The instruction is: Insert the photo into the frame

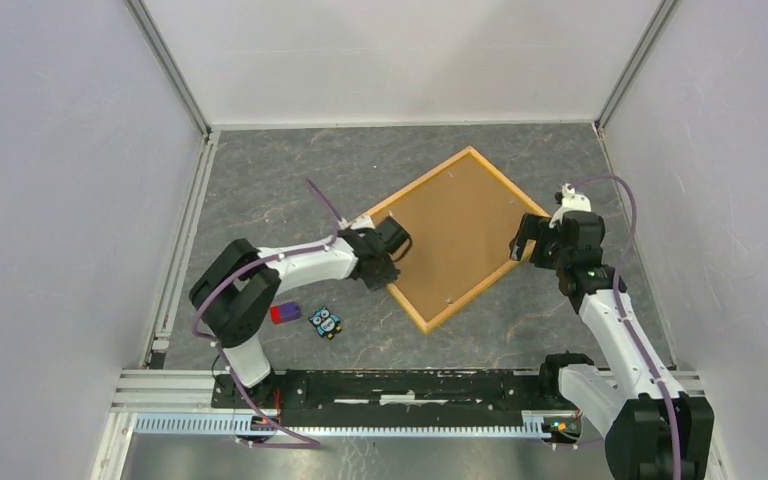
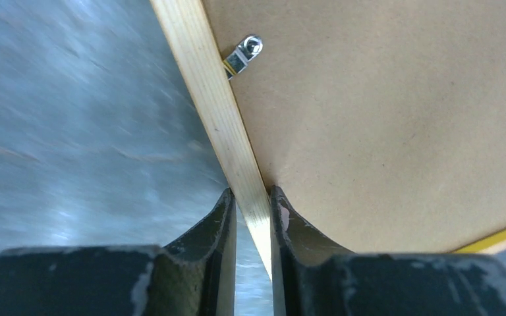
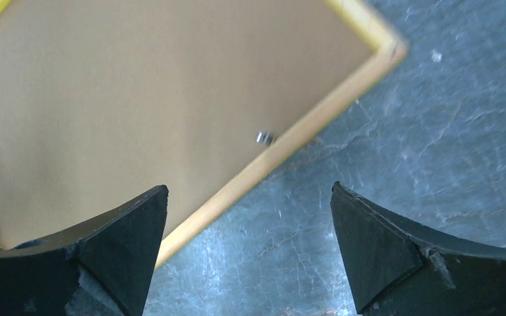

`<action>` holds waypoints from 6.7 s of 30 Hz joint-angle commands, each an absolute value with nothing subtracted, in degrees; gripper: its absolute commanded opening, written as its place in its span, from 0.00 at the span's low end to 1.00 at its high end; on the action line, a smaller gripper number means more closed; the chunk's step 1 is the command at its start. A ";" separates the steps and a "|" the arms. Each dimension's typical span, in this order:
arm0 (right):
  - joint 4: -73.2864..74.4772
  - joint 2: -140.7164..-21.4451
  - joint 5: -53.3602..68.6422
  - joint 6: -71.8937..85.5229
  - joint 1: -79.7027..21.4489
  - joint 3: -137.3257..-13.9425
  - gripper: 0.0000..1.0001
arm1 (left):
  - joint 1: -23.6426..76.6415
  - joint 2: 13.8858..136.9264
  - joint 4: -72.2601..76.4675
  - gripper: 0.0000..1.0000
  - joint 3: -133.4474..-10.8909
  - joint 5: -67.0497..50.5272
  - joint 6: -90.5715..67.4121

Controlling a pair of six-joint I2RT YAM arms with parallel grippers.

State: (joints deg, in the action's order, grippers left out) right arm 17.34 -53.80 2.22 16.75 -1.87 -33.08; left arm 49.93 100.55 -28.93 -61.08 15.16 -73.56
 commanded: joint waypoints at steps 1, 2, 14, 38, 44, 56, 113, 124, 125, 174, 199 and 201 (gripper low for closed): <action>17.10 -52.94 1.38 14.07 -1.98 -36.44 0.98 | 41.11 98.56 -31.84 0.11 -59.35 8.26 -40.15; 16.53 -53.33 2.14 14.51 -1.94 -36.26 0.98 | 39.42 99.05 -33.50 0.09 -60.52 6.58 -36.09; 17.54 -63.38 1.32 13.62 -2.02 -36.77 0.98 | 35.86 106.48 -54.61 0.10 -77.29 11.02 -10.99; 23.64 -69.35 -10.65 12.33 -5.73 -37.59 0.92 | 23.25 115.43 -49.24 0.02 -84.78 -4.87 -19.42; 23.47 -67.56 -1.88 10.47 -8.34 -36.23 0.91 | 23.19 114.70 -48.86 0.02 -84.20 -4.64 -19.93; 27.81 -67.78 -7.17 13.29 -12.98 -35.25 0.84 | 23.18 115.09 -48.82 0.02 -84.37 -6.24 -20.04; 24.56 -67.83 -10.06 19.58 -14.75 -27.25 0.48 | 23.20 113.76 -48.51 0.02 -83.91 -10.03 -20.73; 22.89 -66.11 -9.57 24.90 -14.77 -25.31 0.20 | 23.17 113.28 -48.33 0.02 -83.56 -10.55 -21.01; 22.78 -66.14 -9.58 25.58 -14.72 -24.96 0.17 | 23.20 113.28 -48.30 0.02 -83.51 -10.61 -21.09; 28.91 -61.86 -22.08 33.19 -15.72 -28.94 0.61 | 23.19 112.44 -47.14 0.02 -82.22 -14.41 -22.54; 24.79 -59.78 -17.56 28.27 -14.69 -29.03 0.56 | 21.84 119.19 -43.49 0.04 -84.82 -21.04 -24.47; 24.31 -59.09 -15.70 27.45 -13.60 -29.54 0.65 | 21.24 121.65 -42.54 0.09 -87.59 -23.40 -25.15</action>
State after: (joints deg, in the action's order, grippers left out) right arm 26.15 -61.08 -19.68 32.14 -15.00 -27.33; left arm 22.06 116.03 -49.23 -83.42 -14.22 -19.29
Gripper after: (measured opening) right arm 0.581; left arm 0.250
